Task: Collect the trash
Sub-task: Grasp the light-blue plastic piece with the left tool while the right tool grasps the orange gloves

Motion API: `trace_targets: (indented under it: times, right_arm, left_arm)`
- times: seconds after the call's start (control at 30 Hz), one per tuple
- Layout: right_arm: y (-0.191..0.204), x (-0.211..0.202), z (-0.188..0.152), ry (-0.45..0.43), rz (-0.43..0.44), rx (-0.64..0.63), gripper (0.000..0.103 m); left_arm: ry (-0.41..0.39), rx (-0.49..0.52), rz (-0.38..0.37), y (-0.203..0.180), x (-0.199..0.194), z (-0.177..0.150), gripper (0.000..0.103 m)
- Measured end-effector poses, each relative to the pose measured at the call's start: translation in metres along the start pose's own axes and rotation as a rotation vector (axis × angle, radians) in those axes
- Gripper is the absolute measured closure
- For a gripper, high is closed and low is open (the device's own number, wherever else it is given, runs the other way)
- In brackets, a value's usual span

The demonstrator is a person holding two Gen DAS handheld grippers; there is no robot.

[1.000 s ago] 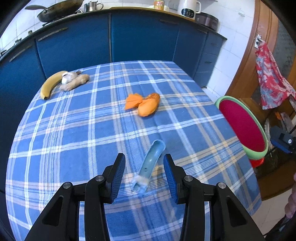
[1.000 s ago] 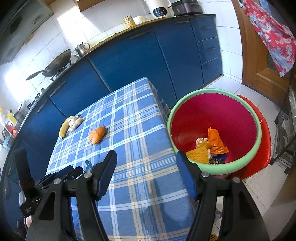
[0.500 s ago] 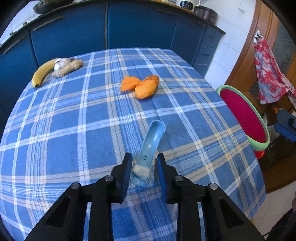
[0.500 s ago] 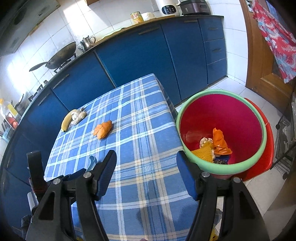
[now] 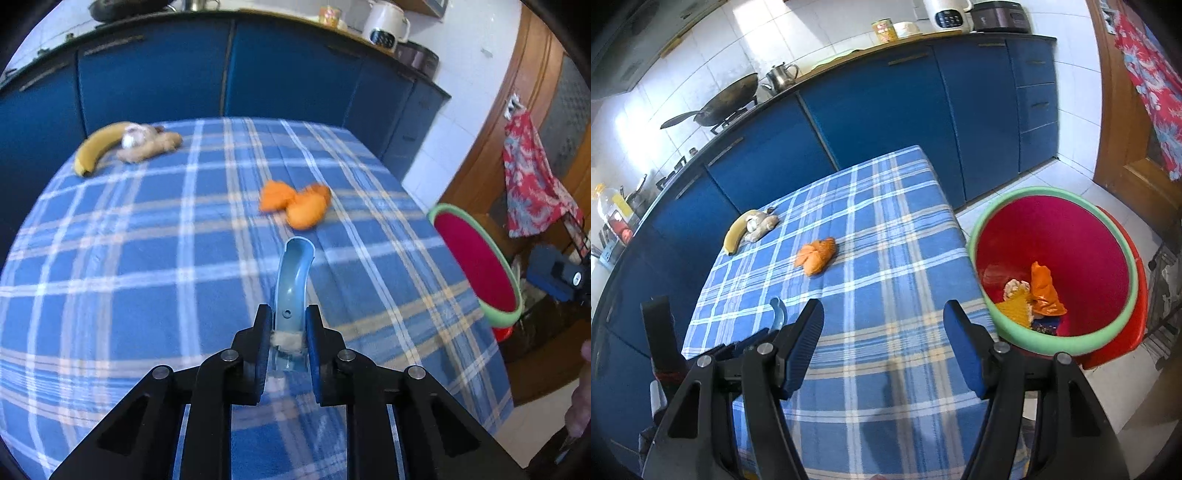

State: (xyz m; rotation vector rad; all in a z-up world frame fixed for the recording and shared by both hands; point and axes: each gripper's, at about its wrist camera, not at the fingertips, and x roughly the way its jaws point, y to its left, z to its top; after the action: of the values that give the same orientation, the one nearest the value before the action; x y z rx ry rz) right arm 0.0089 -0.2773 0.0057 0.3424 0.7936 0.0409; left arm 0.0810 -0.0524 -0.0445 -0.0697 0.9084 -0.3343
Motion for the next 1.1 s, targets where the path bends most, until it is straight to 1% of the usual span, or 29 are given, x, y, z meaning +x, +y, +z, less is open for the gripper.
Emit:
trace_targets:
  times: [0.17, 0.33, 0.5, 0.7, 0.93, 1.1]
  right_arm:
    - [0.013, 0.009, 0.006, 0.020, 0.017, -0.010, 0.034]
    - [0.030, 0.023, 0.014, 0.032, 0.016, -0.023, 0.034]
    - [0.051, 0.047, 0.022, 0.062, 0.023, -0.040, 0.034]
    - [0.074, 0.088, 0.029, 0.096, 0.033, -0.072, 0.034]
    - [0.086, 0.149, 0.030, 0.171, 0.005, -0.067, 0.034]
    - [0.087, 0.168, 0.030, 0.177, 0.011, -0.049, 0.034]
  left_arm:
    - [-0.059, -0.038, 0.049, 0.022, -0.013, 0.021, 0.084]
    - [-0.114, -0.073, 0.093, 0.045, -0.022, 0.040, 0.084]
    - [-0.141, -0.104, 0.126, 0.064, -0.021, 0.055, 0.084]
    - [-0.135, -0.154, 0.108, 0.082, -0.009, 0.058, 0.084]
    - [-0.122, -0.193, 0.101, 0.098, 0.002, 0.056, 0.084]
    - [-0.126, -0.219, 0.093, 0.107, 0.005, 0.055, 0.084]
